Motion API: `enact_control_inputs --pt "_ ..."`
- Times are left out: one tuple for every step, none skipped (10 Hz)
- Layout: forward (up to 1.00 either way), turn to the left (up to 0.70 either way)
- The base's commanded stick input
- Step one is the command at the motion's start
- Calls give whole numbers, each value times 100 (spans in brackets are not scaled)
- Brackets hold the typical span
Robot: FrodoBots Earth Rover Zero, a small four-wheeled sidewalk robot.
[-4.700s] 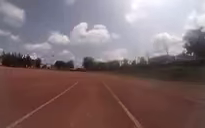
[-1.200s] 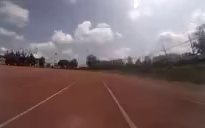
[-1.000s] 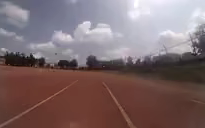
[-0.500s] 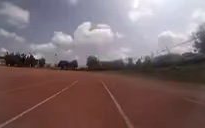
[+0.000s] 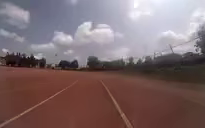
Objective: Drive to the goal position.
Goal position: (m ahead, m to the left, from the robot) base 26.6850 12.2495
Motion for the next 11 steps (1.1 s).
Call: enact_control_inputs --pt "70 0" --pt "69 0" --pt "68 0" --pt "69 0" --pt "69 0" --pt "70 0" --pt "70 0" --pt "70 0" --pt "69 0" --pt "69 0" --pt "70 0"
